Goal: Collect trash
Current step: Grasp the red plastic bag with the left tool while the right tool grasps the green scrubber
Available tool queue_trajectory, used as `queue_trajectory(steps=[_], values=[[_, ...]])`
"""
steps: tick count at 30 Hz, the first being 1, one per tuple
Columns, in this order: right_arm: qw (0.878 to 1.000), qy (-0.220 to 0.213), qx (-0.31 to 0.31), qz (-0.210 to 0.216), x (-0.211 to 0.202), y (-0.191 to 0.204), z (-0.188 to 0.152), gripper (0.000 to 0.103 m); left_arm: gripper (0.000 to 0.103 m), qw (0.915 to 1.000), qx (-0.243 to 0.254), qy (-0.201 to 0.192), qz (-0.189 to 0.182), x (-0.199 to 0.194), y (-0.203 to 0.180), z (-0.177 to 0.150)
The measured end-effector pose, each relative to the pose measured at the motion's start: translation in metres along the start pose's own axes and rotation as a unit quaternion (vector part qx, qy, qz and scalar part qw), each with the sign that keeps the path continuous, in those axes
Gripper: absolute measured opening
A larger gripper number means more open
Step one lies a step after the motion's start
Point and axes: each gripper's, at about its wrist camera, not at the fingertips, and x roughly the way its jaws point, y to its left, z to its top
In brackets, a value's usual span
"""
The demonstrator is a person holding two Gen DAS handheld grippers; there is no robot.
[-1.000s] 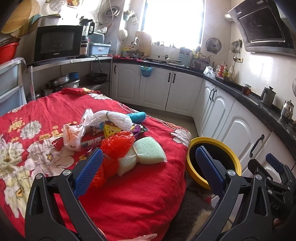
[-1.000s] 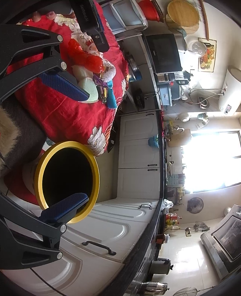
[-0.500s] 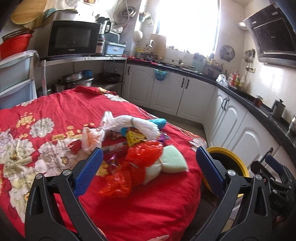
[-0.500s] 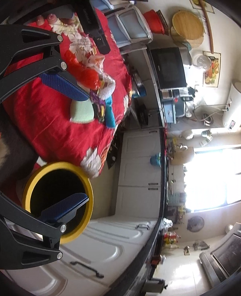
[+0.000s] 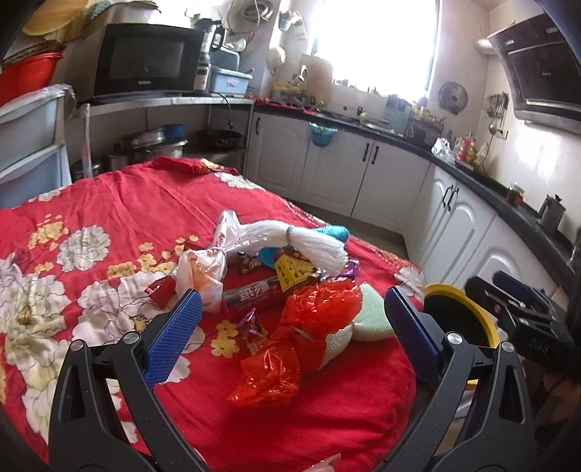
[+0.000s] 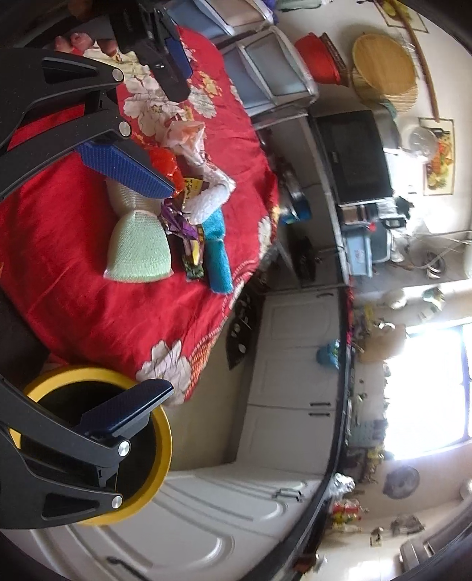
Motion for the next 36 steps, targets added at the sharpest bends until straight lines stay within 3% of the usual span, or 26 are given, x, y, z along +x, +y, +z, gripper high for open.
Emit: queue_trajectory(steps=[15,20,29,30,32,35,36], values=[[0.99,0.121,0.038,0.068,0.085,-0.005,-0.012,0.095,0.092,0.9947,0.025,0.083,-0.055,0.054,0.011,-0.007],[0.983,0.153,0.059,0.088,0.105,-0.01,-0.018,0.084,0.092,0.991,0.041,0.096,-0.084,0.063,0.007,-0.01],[0.961,0.209,0.119,0.137,0.134,-0.022,-0.031,0.068,0.078,0.9855,0.075,0.12,-0.094,0.082,-0.001,-0.011],[0.959,0.21,0.126,0.145,0.134,-0.023,-0.032,0.066,0.076,0.9849,0.078,0.122,-0.094,0.083,-0.003,-0.012],[0.95,0.216,0.142,0.174,0.135,-0.026,-0.033,0.051,0.073,0.9832,0.083,0.131,-0.097,0.088,-0.006,-0.013],[0.947,0.218,0.152,0.181,0.131,-0.031,-0.033,0.045,0.067,0.982,0.085,0.139,-0.095,0.093,-0.009,-0.014],[0.946,0.215,0.158,0.183,0.128,-0.034,-0.033,0.041,0.061,0.9812,0.086,0.145,-0.094,0.096,-0.011,-0.016]])
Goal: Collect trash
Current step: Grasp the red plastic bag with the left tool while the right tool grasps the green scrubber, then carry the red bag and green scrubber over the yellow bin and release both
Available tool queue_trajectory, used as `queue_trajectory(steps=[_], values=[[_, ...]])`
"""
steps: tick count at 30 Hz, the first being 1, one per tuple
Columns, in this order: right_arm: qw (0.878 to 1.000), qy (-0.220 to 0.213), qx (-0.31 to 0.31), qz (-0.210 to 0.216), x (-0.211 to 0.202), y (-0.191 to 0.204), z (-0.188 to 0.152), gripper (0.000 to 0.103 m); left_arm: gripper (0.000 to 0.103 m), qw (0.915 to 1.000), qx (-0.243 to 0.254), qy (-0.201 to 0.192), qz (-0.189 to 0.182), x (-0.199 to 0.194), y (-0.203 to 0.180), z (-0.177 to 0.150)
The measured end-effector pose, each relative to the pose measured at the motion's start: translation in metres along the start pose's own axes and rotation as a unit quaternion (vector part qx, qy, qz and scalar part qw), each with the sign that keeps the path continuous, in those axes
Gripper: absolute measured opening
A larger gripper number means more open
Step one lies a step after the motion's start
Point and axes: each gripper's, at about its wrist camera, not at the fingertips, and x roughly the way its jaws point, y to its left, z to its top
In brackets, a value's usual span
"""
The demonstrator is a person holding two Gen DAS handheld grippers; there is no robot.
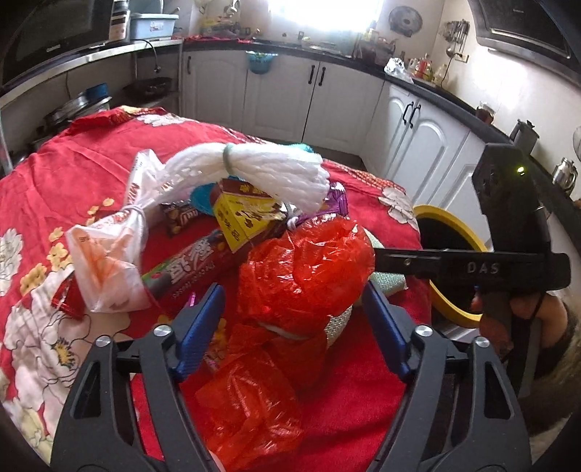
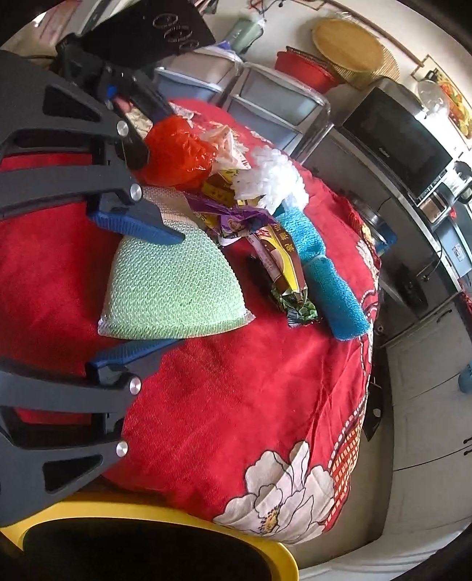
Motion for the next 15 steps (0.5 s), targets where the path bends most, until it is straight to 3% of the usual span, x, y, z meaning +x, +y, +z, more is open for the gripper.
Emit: queue_trajectory(steps=[2,7,15], values=[[1.0,-0.006,0.01,0.009,-0.007,-0.001,0.001,0.029,0.053,1.0,0.001,0.008,0.004,0.004,0.0,-0.001],[0.999,-0.028,0.003,0.016,-0.029,0.004,-0.005,0.024,0.033,0.9998,-0.004,0.015,0.013,0.005,0.002,-0.005],[0.996,-0.079,-0.039,-0.014,-0.064,0.021,-0.007,0.02,0.027,0.9996,-0.014,-0.024,-0.001,-0.022,-0.001,-0.004]])
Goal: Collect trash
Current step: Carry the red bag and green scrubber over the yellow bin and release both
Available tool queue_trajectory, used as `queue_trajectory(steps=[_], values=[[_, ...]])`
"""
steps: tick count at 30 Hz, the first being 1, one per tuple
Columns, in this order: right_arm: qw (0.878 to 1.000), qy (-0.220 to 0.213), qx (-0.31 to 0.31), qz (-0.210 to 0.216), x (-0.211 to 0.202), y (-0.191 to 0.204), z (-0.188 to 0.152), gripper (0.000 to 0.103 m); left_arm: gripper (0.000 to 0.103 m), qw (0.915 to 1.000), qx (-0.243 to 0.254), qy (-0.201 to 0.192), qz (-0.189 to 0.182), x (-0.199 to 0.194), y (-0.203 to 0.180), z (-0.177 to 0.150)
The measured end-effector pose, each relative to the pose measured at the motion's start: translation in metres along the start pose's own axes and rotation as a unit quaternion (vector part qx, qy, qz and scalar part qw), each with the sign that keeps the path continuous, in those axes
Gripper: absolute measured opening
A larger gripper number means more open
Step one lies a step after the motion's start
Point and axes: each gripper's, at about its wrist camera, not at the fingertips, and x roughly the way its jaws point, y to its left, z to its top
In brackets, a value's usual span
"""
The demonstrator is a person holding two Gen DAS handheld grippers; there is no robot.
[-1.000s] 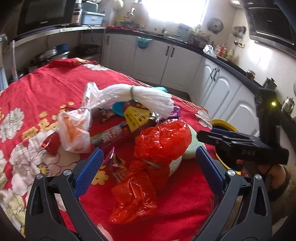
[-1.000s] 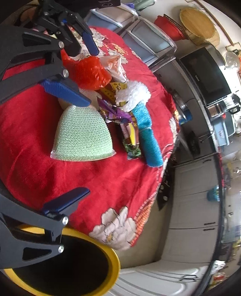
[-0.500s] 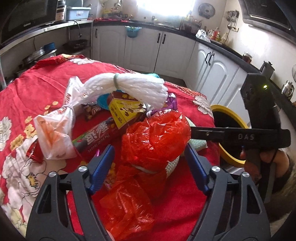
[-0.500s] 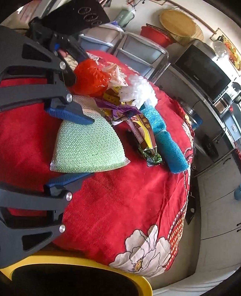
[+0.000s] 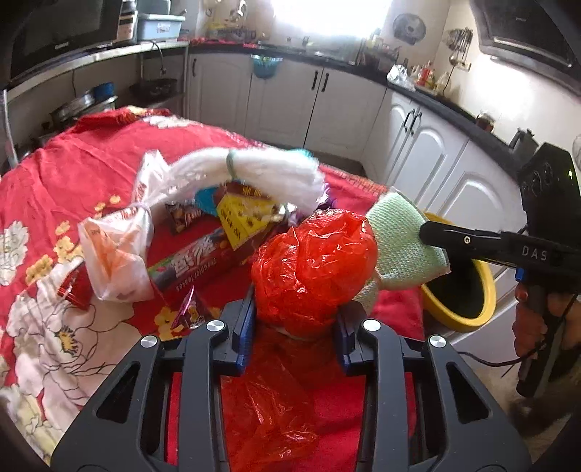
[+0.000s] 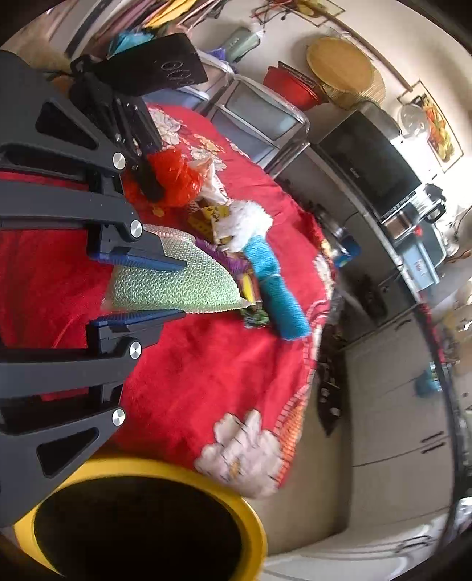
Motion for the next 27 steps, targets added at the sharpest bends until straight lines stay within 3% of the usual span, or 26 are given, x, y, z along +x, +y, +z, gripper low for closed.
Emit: queue_trajectory(steps=[10,27], values=[[0.998,-0.038,-0.047,-0.033,-0.045,0.013,0.002,0.019,0.027,0.9992,0.014,-0.036,-0.003,-0.019,-0.018,0.015],[0.99,-0.102,-0.029,-0.097,-0.116,-0.016,0.001,0.019,0.027,0.9958,0.056,-0.063,-0.036,-0.011,-0.073,0.041]])
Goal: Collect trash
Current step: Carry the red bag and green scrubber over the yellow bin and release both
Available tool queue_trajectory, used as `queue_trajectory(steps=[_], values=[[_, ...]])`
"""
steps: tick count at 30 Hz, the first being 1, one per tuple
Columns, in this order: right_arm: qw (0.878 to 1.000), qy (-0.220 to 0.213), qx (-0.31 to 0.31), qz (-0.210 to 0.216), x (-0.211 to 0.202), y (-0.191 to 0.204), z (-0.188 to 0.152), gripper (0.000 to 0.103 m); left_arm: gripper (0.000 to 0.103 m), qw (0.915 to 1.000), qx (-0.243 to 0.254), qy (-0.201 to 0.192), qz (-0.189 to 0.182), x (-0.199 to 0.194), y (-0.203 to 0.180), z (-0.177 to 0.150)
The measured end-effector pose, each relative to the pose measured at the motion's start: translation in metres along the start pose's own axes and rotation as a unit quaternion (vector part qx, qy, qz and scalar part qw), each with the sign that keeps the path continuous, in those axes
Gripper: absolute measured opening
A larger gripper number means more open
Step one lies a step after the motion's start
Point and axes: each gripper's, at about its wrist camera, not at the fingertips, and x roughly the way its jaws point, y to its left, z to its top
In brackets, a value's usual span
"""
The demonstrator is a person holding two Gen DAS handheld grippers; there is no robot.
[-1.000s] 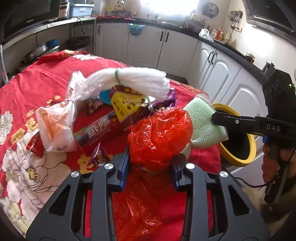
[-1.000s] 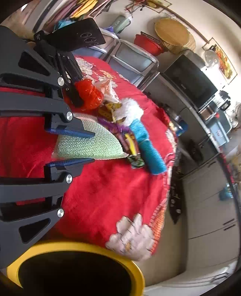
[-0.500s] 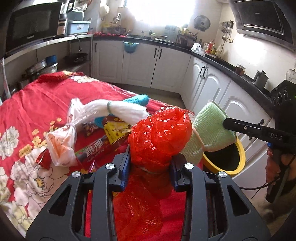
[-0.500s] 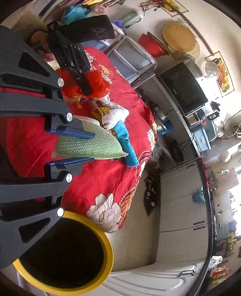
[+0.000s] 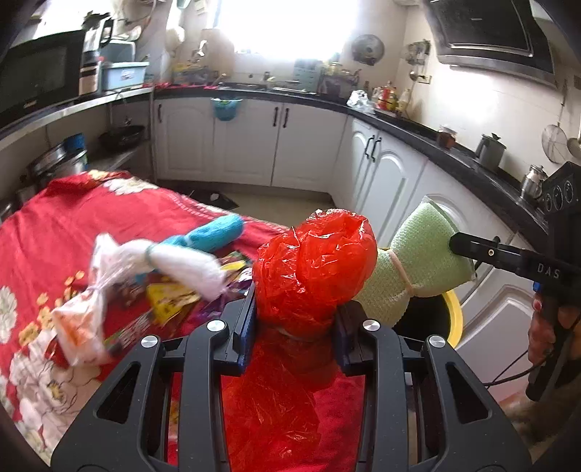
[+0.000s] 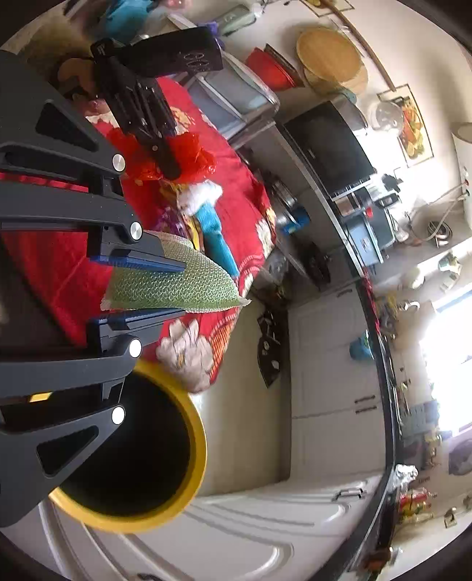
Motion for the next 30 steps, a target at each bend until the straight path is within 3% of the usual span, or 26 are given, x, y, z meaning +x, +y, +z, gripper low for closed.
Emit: queue_trajectory(steps=[17,30], values=[[0.993,-0.055,0.037,-0.101,-0.047,-0.053,0.005,0.019,0.027,0.9986,0.044,-0.011,-0.028,0.033,-0.062,0.03],[0.983,-0.068,0.055,-0.16,-0.065,-0.087,-0.002,0.019,0.027,0.9955,0.081,0.005,-0.049,0.072,-0.118,0.04]])
